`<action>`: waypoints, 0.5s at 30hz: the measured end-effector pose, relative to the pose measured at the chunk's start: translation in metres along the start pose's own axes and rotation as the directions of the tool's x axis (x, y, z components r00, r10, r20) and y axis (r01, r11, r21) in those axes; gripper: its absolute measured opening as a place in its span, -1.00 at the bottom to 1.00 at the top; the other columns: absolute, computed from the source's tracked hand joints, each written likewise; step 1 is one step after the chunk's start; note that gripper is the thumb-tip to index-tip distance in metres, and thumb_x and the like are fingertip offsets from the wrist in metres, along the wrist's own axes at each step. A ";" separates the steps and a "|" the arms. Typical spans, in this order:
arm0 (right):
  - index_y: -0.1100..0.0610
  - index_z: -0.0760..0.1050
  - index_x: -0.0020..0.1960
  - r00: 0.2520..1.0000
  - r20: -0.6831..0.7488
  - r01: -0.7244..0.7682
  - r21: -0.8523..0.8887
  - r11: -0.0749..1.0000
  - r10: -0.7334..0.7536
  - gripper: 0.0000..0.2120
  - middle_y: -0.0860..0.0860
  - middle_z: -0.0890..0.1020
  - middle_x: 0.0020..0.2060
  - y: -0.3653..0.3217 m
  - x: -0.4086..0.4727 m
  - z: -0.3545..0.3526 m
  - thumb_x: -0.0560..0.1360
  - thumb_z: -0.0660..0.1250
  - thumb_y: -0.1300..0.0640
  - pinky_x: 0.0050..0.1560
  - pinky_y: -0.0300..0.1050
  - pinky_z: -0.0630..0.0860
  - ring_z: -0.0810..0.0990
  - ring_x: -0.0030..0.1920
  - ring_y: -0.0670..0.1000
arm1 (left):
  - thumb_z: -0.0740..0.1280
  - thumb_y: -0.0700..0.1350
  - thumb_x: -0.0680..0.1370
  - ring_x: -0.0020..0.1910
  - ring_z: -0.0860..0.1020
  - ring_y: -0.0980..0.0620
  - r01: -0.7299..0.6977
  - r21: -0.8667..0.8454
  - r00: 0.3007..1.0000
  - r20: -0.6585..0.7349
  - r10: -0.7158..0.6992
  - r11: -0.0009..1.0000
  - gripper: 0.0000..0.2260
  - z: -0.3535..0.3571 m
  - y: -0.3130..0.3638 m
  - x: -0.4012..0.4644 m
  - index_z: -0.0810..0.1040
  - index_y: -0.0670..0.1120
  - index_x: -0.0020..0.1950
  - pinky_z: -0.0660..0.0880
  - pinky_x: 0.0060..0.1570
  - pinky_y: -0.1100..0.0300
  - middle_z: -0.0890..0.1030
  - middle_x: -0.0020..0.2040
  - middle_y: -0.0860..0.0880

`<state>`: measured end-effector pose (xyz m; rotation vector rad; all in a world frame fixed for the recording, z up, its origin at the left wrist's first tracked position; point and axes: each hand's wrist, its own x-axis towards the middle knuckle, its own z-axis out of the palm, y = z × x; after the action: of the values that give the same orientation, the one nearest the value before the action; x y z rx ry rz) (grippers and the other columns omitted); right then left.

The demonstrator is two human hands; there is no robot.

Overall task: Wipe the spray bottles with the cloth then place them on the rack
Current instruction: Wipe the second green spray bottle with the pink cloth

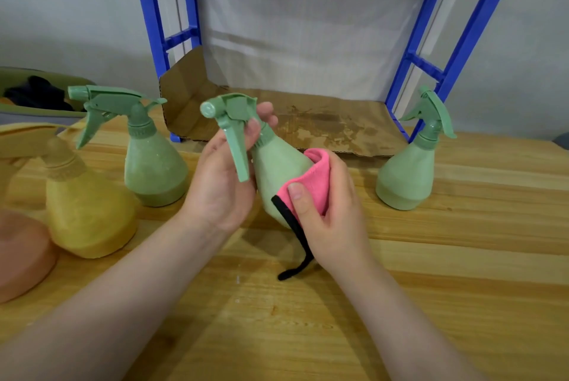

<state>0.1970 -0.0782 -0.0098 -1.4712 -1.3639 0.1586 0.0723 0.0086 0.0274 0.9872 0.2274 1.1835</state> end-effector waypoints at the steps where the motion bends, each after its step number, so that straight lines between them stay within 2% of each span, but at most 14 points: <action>1: 0.00 0.32 0.41 1.000 0.005 -0.013 0.035 0.999 0.013 -0.39 -0.09 0.49 0.23 0.000 0.000 0.001 0.50 0.17 -0.34 0.09 -0.36 0.43 0.49 0.20 -0.16 | 0.36 -0.09 0.50 0.20 0.56 0.02 -0.014 -0.022 1.000 -0.012 0.014 1.000 -0.86 -0.001 0.002 0.001 0.65 0.00 0.03 0.40 0.38 -0.11 0.64 0.10 0.04; 4: 0.00 0.26 0.42 0.999 0.030 -0.019 0.138 0.990 0.015 -0.30 -0.07 0.53 0.20 0.000 -0.002 0.004 0.49 0.06 -0.47 0.04 -0.25 0.50 0.54 0.17 -0.11 | 0.30 -0.07 0.55 0.18 0.54 0.01 -0.044 -0.098 0.998 -0.038 0.040 0.994 -0.86 -0.006 0.007 0.006 0.59 -0.02 0.06 0.44 0.33 -0.11 0.61 0.08 0.05; 6: 0.02 0.23 0.44 0.999 0.045 -0.004 0.205 0.979 -0.006 -0.29 -0.11 0.53 0.19 -0.002 -0.004 0.007 0.50 0.05 -0.46 0.04 -0.29 0.49 0.55 0.16 -0.12 | 0.30 -0.05 0.57 0.15 0.56 0.01 -0.043 -0.178 0.998 -0.059 0.033 0.983 -0.83 -0.009 0.010 0.010 0.57 -0.05 0.10 0.45 0.32 -0.10 0.61 0.08 0.03; 9: 0.04 0.19 0.47 0.997 0.074 0.010 0.272 0.962 -0.031 -0.30 -0.19 0.50 0.24 -0.003 -0.007 0.010 0.53 0.06 -0.41 0.12 -0.36 0.44 0.51 0.23 -0.17 | 0.34 -0.02 0.54 0.13 0.57 0.01 -0.036 -0.252 0.998 -0.065 0.020 0.967 -0.69 -0.014 0.013 0.013 0.47 -0.11 0.23 0.43 0.34 -0.10 0.58 0.13 0.01; 13: -0.13 0.25 0.38 0.998 0.063 -0.036 0.379 0.925 0.012 -0.40 -0.27 0.50 0.22 -0.008 -0.007 0.009 0.48 0.16 -0.44 0.15 -0.35 0.44 0.51 0.23 -0.22 | 0.37 0.02 0.50 0.20 0.54 0.01 -0.002 -0.229 1.000 0.021 0.007 0.973 -0.71 -0.015 0.014 0.014 0.55 -0.08 0.16 0.44 0.31 -0.05 0.56 0.16 0.01; 15: -0.12 0.29 0.33 0.997 0.064 -0.073 0.418 0.906 0.050 -0.47 -0.23 0.53 0.17 -0.010 -0.005 0.005 0.48 0.21 -0.37 0.09 -0.35 0.47 0.54 0.17 -0.25 | 0.41 0.03 0.48 0.24 0.53 0.01 0.022 -0.220 0.997 0.075 -0.006 0.975 -0.70 -0.015 0.013 0.014 0.57 -0.07 0.15 0.43 0.29 -0.02 0.57 0.16 0.01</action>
<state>0.1851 -0.0818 -0.0073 -1.1505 -1.2298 0.5042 0.0601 0.0290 0.0329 0.8308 0.0418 1.1304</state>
